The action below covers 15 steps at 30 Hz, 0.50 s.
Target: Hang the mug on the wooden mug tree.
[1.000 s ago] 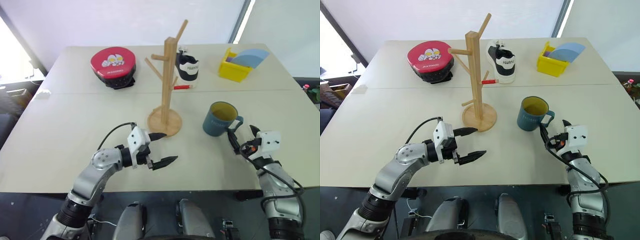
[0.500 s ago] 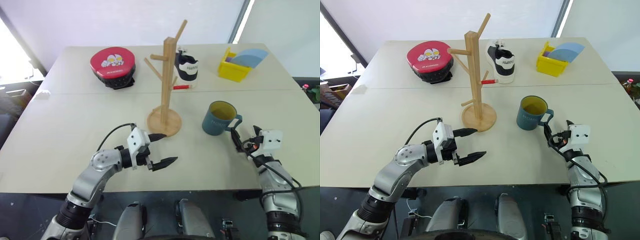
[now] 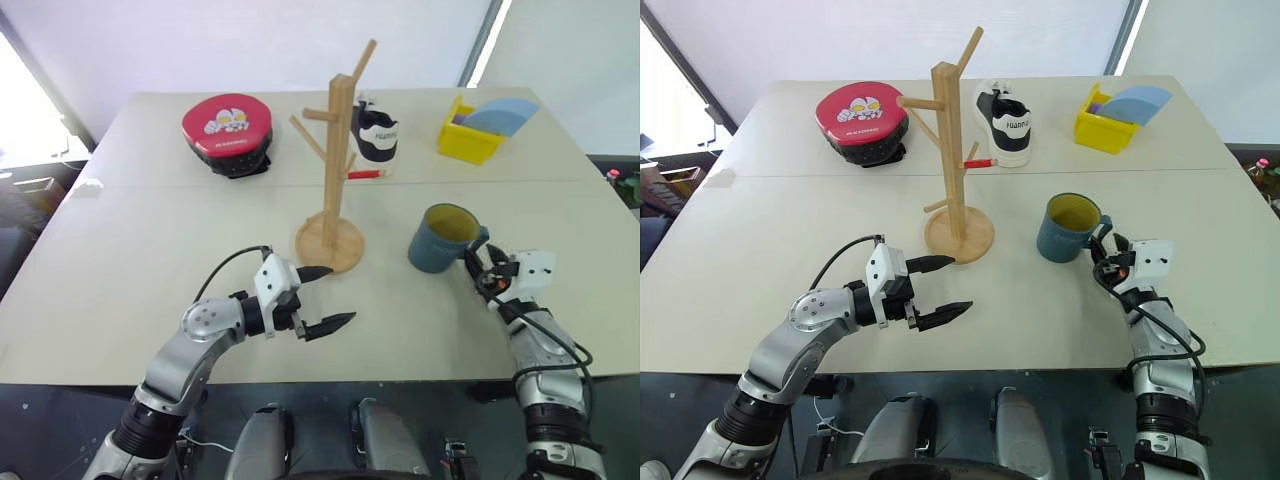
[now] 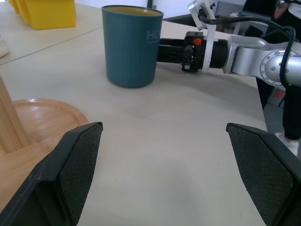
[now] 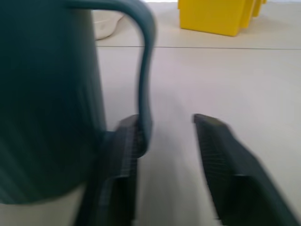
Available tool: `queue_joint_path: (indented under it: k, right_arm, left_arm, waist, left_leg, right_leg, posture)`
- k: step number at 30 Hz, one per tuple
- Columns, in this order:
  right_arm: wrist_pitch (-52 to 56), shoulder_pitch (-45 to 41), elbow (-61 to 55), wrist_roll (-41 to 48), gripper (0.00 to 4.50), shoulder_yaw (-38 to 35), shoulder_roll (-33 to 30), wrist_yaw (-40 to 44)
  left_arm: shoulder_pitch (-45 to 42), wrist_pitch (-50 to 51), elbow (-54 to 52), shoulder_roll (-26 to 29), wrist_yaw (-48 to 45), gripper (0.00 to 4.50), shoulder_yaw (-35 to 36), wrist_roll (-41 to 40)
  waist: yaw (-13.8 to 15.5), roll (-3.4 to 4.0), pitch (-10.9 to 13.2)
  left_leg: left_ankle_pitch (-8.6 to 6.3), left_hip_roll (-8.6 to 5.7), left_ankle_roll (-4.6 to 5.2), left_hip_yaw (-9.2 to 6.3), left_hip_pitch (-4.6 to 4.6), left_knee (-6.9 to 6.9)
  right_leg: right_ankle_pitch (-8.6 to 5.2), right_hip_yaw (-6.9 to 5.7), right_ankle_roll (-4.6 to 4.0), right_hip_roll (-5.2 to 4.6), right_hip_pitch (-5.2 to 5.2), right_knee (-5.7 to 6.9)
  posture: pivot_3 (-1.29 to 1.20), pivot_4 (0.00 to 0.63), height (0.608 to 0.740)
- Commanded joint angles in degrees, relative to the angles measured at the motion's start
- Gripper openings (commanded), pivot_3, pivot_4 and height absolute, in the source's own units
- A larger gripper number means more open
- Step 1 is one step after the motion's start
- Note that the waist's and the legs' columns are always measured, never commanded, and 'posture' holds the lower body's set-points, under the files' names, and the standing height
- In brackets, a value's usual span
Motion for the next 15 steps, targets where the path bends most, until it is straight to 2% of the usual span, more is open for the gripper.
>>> queue_joint_path:
  k: [1,5,9,15]
  right_arm:
    - [0.57,-0.16,-2.55,1.99,0.07,0.53,0.39,2.01]
    - [0.76,1.08,-5.83,2.23,0.07,1.66,0.18,3.41]
    - [0.78,3.32,-13.02,-1.12,0.07,5.56,-2.02,5.47]
    - [0.50,5.20,-30.90,-10.74,0.07,14.23,-10.38,10.37]
  left_arm:
    - [-0.27,-0.64,-2.21,-0.27,0.03,4.50,0.80,-0.77]
    - [-0.02,-0.53,-2.45,-0.34,0.24,4.50,0.79,-0.96]
    - [0.37,-1.12,-2.14,-0.14,0.46,4.50,1.36,-0.90]
    - [2.39,-3.03,1.18,2.44,0.62,4.50,6.49,-0.59]
  waist:
    - [-0.01,0.00,0.00]
    - [0.00,0.00,0.00]
    - [-0.05,0.01,0.01]
    - [-0.06,0.05,0.03]
  left_leg:
    - [0.00,0.00,0.00,0.00,0.00,0.00]
    - [0.00,0.00,0.00,-0.01,0.00,0.00]
    - [0.00,0.01,0.00,-0.01,0.00,0.00]
    - [0.00,0.02,0.00,-0.01,0.00,0.00]
  right_leg:
    - [0.00,0.00,0.00,0.00,0.00,0.00]
    - [0.00,0.00,0.00,-0.01,0.00,0.01]
    - [0.00,0.00,0.00,-0.01,-0.01,0.02]
    - [-0.01,-0.02,0.00,0.01,-0.04,0.03]
  posture:
    - [0.00,0.150,0.735]
    - [0.00,0.150,0.735]
    - [0.00,0.150,0.735]
    - [0.00,0.150,0.735]
